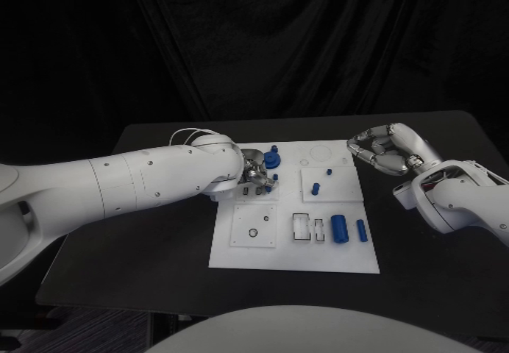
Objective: Assemble the parts on the task board
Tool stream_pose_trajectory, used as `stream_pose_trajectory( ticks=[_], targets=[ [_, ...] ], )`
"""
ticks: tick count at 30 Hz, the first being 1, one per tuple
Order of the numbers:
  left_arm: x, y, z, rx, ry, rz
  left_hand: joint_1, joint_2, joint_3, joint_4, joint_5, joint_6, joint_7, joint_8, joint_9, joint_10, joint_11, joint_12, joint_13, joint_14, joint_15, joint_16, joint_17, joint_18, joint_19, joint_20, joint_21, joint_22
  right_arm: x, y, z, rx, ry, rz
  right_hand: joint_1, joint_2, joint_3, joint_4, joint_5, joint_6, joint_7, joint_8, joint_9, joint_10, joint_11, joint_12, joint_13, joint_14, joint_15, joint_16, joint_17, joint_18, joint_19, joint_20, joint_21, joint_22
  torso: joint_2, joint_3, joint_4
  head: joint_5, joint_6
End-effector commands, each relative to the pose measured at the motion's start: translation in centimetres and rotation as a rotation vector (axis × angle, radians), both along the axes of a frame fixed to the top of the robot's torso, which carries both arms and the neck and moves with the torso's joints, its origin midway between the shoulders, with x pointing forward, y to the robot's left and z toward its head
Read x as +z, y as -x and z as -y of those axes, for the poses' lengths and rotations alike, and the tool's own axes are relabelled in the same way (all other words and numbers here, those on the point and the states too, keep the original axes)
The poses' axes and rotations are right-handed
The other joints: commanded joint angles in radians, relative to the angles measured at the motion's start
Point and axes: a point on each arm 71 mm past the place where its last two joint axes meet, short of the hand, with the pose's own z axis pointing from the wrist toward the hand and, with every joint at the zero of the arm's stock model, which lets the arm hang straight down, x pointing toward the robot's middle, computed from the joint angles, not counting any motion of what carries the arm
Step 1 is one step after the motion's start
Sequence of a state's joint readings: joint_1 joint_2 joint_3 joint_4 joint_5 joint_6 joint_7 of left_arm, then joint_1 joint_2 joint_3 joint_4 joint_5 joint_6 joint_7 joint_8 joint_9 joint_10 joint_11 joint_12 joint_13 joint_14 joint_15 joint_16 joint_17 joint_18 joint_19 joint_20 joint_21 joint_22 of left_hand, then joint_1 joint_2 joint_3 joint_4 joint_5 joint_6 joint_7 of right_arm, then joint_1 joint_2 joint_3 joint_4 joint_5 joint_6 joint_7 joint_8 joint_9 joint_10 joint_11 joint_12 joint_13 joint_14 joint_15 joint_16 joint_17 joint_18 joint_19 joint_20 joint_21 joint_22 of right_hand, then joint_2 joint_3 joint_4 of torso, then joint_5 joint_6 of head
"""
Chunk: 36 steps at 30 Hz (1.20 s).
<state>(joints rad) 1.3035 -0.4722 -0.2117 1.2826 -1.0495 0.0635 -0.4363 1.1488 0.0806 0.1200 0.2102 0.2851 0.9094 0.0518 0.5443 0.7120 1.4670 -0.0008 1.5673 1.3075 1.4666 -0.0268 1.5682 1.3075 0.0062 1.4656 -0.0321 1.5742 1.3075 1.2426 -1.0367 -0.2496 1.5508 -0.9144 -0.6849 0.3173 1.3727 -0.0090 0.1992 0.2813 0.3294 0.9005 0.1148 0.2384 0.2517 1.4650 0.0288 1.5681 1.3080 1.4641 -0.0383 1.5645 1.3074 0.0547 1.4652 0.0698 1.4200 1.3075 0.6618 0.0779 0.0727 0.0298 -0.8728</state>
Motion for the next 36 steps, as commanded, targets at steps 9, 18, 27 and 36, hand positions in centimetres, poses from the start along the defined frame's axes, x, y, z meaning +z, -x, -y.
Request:
stream_pose_trajectory(
  ticks=[9, 18, 27, 36],
  targets=[
    [-0.1, 0.2, 0.0, -0.017, 0.001, -0.012, 0.036, -0.032, 0.092, -0.046, 0.136, 0.002, -0.003, -0.031, 0.023, 0.104, -0.008, 0.004, 0.263, 0.104, -0.013, 0.003, 0.263, -0.006, 0.105, -0.011, -0.003, 0.263, -0.3, 0.0, 0.1, -0.01, 0.004, -0.027, 0.013, -0.002, 0.005, 0.0, 0.009, -0.009, 0.001, 0.005, 0.002, 0.106, 0.008, 0.003, 0.263, 0.107, 0.007, 0.006, 0.263, -0.015, 0.033, 0.007, -0.007, 0.211, 0.001, -0.0014, -0.0001, 0.003, 0.0],
    [-0.2, 0.2, -0.2, -0.013, -0.001, -0.013, 0.015, -0.065, 0.182, -0.076, 0.178, 0.01, -0.003, -0.048, 0.048, 0.104, -0.008, 0.004, 0.263, 0.104, -0.014, 0.003, 0.263, -0.006, 0.105, -0.012, -0.003, 0.263, -0.4, -0.1, 0.1, -0.01, 0.005, -0.035, 0.014, -0.002, 0.006, 0.0, 0.01, -0.009, 0.001, 0.005, 0.002, 0.106, 0.008, 0.003, 0.263, 0.107, 0.007, 0.006, 0.263, -0.015, 0.032, 0.007, -0.009, 0.21, 0.001, -0.0015, 0.0005, 0.005, 0.0],
    [-0.2, 0.2, -0.7, 0.005, -0.002, -0.007, -0.009, -0.086, 0.25, -0.101, 0.211, 0.018, -0.003, -0.057, 0.07, 0.104, -0.009, 0.004, 0.263, 0.104, -0.014, 0.003, 0.263, -0.006, 0.105, -0.012, -0.003, 0.263, -0.5, -0.1, 0.1, -0.01, 0.006, -0.042, 0.015, -0.002, 0.006, 0.0, 0.011, -0.009, 0.001, 0.006, 0.002, 0.106, 0.008, 0.003, 0.263, 0.107, 0.007, 0.006, 0.263, -0.013, 0.03, 0.007, -0.014, 0.209, 0.001, -0.0015, -0.0002, 0.006, 0.0],
    [-0.3, 0.3, -1.5, 0.036, -0.003, 0.0, -0.031, -0.089, 0.272, -0.1, 0.21, 0.023, -0.002, -0.061, 0.079, 0.104, -0.008, 0.004, 0.263, 0.104, -0.014, 0.003, 0.263, -0.006, 0.105, -0.012, -0.003, 0.263, -0.6, -0.1, 0.2, -0.013, 0.008, -0.047, 0.015, -0.002, 0.006, 0.001, 0.012, -0.009, 0.002, 0.006, 0.002, 0.106, 0.008, 0.003, 0.263, 0.107, 0.007, 0.006, 0.263, -0.013, 0.029, 0.007, -0.015, 0.208, 0.0, -0.0017, -0.0001, 0.009, 0.0]
  ],
)
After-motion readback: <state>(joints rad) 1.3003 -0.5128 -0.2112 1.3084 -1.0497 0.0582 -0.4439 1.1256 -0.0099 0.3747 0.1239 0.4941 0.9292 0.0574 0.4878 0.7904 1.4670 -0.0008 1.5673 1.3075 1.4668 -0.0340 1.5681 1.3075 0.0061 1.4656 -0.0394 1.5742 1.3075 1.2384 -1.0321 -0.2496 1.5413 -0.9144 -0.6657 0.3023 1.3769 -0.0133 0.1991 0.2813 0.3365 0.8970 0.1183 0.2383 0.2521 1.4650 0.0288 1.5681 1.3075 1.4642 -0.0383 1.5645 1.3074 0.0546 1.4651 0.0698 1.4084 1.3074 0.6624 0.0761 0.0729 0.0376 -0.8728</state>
